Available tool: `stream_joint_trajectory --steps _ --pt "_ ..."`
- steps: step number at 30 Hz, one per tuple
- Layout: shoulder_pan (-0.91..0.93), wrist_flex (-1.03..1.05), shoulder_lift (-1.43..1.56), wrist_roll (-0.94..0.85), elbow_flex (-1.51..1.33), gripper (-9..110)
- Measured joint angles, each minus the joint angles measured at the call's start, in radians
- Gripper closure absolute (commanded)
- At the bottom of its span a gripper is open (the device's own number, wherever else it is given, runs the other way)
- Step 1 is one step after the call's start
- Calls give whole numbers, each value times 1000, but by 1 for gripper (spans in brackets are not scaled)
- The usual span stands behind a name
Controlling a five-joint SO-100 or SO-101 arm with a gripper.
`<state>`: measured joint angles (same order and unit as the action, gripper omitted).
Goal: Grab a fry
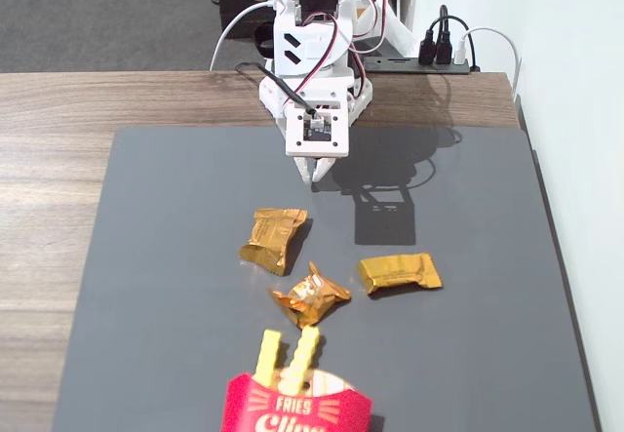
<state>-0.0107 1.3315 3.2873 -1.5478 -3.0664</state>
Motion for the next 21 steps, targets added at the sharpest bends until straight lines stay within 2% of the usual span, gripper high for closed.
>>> stream_joint_trajectory --steps 21 --pt "2 -2 -11 -26 0 101"
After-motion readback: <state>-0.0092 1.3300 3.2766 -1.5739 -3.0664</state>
